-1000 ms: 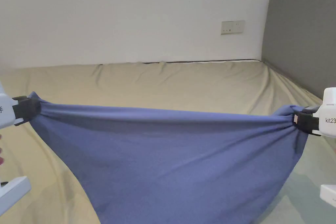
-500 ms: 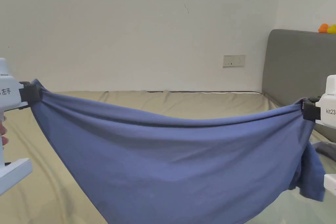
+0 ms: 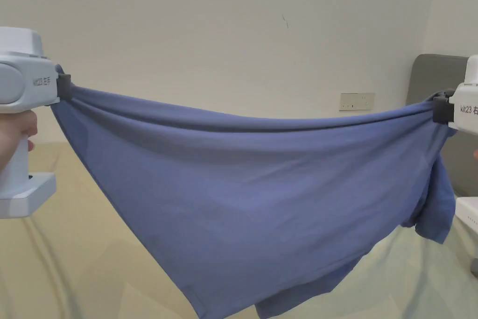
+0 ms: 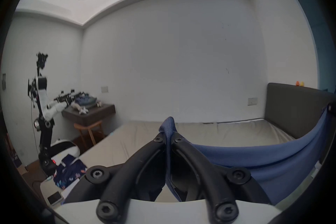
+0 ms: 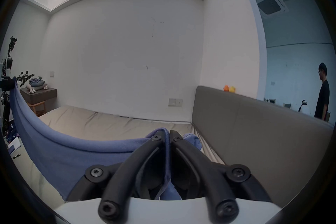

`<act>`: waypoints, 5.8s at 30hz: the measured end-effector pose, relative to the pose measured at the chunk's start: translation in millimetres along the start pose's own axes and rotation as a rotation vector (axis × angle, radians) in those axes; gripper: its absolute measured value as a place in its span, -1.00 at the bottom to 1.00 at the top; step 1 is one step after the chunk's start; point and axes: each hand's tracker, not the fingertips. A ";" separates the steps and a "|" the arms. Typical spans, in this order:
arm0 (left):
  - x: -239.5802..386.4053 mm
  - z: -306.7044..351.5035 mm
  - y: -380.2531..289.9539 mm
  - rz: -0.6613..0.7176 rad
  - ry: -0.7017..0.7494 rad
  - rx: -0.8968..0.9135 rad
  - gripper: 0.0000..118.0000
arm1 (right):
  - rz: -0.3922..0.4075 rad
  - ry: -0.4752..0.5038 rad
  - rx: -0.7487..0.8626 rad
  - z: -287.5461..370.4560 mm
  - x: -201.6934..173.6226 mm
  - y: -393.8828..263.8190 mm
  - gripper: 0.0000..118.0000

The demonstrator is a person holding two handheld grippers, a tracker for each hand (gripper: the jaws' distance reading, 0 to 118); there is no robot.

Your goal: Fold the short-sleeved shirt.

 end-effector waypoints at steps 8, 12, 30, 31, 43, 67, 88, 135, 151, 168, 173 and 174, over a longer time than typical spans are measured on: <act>23.7 -81.8 8.1 -0.043 0.001 0.049 -0.98 | -0.004 -0.071 0.067 -94.7 -11.4 20.1 -0.94; 41.7 -120.5 -26.8 -0.073 -0.005 0.007 -0.98 | -0.023 -0.094 0.037 -127.7 -18.1 -0.3 -0.94; 54.8 -91.4 -225.2 0.017 -0.161 -0.313 -0.98 | -0.026 -0.032 -0.237 -86.8 -27.0 -227.4 -0.94; 51.1 -77.7 -232.2 0.006 -0.166 -0.329 -0.98 | -0.026 -0.029 -0.236 -72.0 -24.8 -236.5 -0.94; -7.0 113.7 -281.6 0.085 -0.196 -0.403 -0.98 | 0.019 0.032 -0.259 150.4 -21.2 -273.4 -0.94; -37.6 230.1 -380.2 -0.007 -0.267 -0.666 -0.46 | 0.087 0.077 -0.584 254.4 -7.6 -367.6 -0.92; -6.3 328.6 -247.2 0.056 -0.206 0.035 -1.00 | 0.020 0.073 -0.004 321.2 -83.3 -229.1 -0.70; -55.7 151.2 -410.1 0.208 -0.172 -0.925 -0.90 | -0.118 0.187 -0.101 331.7 -79.8 -248.4 -1.00; -23.7 238.6 -305.8 0.165 -0.367 -0.482 -1.00 | -0.103 0.230 -0.293 234.5 -62.8 -259.1 -1.00; -31.5 208.9 -316.9 0.208 -0.388 -0.531 -1.00 | 0.070 0.315 -0.710 -89.1 -94.6 -354.3 0.85; -34.8 202.9 -322.3 0.212 -0.391 -0.561 -1.00 | 0.095 0.343 -0.695 -93.5 -103.0 -376.7 0.29; -34.9 202.5 -323.2 0.212 -0.389 -0.562 -1.00 | 0.062 0.335 -0.681 -90.9 -100.6 -374.2 0.29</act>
